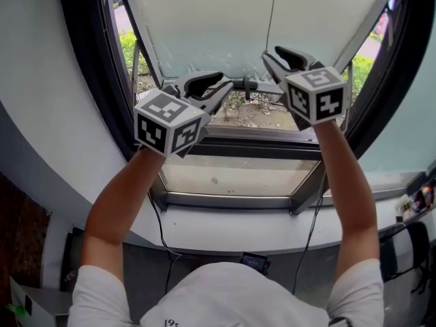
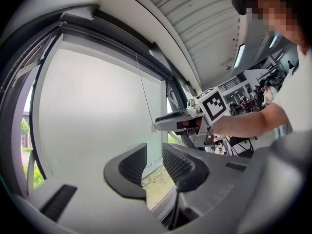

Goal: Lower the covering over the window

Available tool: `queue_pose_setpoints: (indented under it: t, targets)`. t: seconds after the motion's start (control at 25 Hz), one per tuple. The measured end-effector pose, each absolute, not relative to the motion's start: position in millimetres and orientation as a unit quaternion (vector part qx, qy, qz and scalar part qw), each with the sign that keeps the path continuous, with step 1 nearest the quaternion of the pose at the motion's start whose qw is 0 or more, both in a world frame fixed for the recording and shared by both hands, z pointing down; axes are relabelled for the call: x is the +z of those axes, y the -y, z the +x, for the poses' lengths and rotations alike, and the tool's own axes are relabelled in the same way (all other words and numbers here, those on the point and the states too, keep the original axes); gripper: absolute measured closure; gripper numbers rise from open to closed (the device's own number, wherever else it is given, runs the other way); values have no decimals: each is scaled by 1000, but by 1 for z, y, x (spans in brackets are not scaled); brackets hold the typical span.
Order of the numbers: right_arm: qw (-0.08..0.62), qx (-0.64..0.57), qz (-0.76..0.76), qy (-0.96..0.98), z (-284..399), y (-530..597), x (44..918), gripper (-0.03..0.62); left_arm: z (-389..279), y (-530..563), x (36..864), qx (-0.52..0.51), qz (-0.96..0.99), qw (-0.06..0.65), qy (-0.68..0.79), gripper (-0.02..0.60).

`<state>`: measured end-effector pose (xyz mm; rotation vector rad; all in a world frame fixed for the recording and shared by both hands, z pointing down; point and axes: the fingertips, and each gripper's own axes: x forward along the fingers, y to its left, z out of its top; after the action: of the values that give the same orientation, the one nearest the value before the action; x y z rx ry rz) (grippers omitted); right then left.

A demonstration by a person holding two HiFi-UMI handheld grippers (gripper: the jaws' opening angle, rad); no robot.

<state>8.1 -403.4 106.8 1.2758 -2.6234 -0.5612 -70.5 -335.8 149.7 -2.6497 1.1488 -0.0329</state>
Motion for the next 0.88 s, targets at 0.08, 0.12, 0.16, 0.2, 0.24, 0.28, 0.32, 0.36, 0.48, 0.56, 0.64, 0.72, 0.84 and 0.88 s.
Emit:
queue_pose_setpoints:
  t: [0.08,0.12,0.16,0.2,0.24,0.28,0.32,0.36,0.48,0.56,0.64,0.72,0.84,0.88]
  targets:
    - [90,-186,426,881,5,410,102,462,-66,337,145,-15,-911,131,-391,480]
    - [92,-188,426,880,3,412,100,461,-65,337,144,-17,-912,133,-388,480]
    - [95,-189,426,880,1,414,98,461,-63,336,143,-18,-912,134,-387,480]
    - [97,-190,426,879,-1,415,95,461,-62,336,142,-20,-912,137,-385,480]
    - [99,-190,425,879,-4,416,93,461,-61,335,141,-22,-912,140,-384,480]
    - [101,-190,424,880,-6,416,92,461,-61,334,142,-25,-912,143,-383,480]
    - [104,-189,421,881,-9,417,92,461,-60,333,142,-28,-912,146,-381,479]
    - [107,-189,419,882,-12,418,92,461,-60,332,143,-31,-912,148,-380,480]
    - [108,-195,418,881,-18,418,90,462,-61,332,145,-35,-912,150,-381,480]
    - [105,-201,419,879,-19,416,88,464,-62,332,145,-36,-911,151,-381,480]
    - [102,-209,422,876,-19,413,87,506,-64,331,145,-38,-911,152,-382,480]
    - [100,-220,428,871,-18,412,87,547,-66,331,148,-41,-911,152,-381,479]
    - [105,-236,438,861,-15,411,90,568,-67,331,153,-45,-912,151,-379,480]
    - [108,-240,440,859,-15,411,90,571,-67,331,154,-47,-913,150,-378,480]
